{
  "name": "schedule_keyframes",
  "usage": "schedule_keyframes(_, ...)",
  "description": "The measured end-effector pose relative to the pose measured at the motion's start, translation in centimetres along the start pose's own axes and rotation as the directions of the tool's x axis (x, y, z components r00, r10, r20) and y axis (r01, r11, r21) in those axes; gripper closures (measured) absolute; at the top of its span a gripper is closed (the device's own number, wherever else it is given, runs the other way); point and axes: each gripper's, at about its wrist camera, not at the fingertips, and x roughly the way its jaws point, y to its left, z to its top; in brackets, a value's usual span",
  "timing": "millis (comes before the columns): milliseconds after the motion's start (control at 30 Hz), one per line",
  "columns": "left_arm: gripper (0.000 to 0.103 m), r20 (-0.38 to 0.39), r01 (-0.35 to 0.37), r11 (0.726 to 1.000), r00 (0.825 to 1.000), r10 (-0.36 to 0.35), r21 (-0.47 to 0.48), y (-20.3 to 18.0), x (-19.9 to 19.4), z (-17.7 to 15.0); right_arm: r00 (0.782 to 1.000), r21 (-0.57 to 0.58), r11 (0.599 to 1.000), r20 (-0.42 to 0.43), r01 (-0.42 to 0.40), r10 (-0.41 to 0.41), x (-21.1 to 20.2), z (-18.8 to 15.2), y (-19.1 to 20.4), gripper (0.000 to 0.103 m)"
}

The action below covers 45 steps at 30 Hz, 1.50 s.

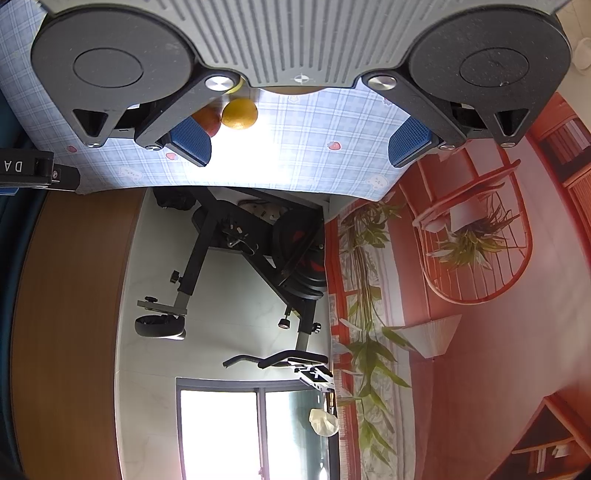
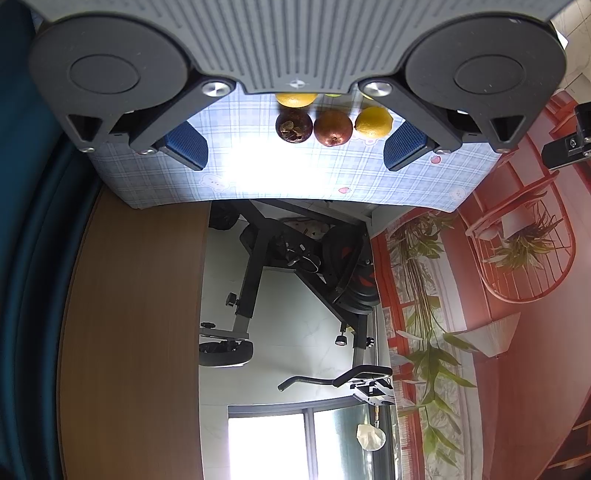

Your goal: Organize fruits

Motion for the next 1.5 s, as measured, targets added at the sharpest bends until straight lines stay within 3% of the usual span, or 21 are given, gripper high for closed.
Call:
schedule_keyframes(533,0.000,0.012,0.004,1.000,1.000,-0.004,0.013,-0.2,0.0,0.1,1.000,-0.012,1.000,0.006,-0.014,0.014,-0.1,0.3,0.2,0.000)
schedule_keyframes(967,0.000,0.018,0.021,0.999,1.000,-0.020,-0.035,0.5,0.2,-0.3,0.997,-0.008,0.999,0.065,-0.047,0.047,-0.8,0.5,0.2,0.000)
schedule_keyframes(1067,0.000,0.015,-0.015,0.999,1.000,0.015,-0.031,0.5,0.6,-0.3,0.995,0.001,0.998,0.077,-0.062,0.062,-0.7,0.5,0.0,0.000)
schedule_keyframes(1167,0.000,0.001,-0.045,0.998,0.999,0.045,-0.048,0.7,1.2,-0.2,0.994,0.009,0.997,0.080,-0.075,0.074,-0.3,0.3,-0.1,0.000)
schedule_keyframes(1333,0.000,-0.008,-0.013,0.996,1.000,0.013,-0.090,1.4,2.6,-0.4,0.984,-0.032,0.996,0.155,-0.082,0.086,0.4,-0.6,-0.2,0.000)
schedule_keyframes(1433,0.000,0.016,-0.010,0.996,1.000,0.011,-0.091,1.6,3.9,-0.9,0.975,-0.003,0.997,0.208,-0.079,0.078,2.1,-1.8,-1.2,0.000)
schedule_keyframes(1500,0.000,0.010,-0.008,0.995,1.000,0.009,-0.098,1.8,5.1,-1.3,0.978,0.037,0.995,0.192,-0.088,0.080,3.8,-2.7,-2.1,0.000)
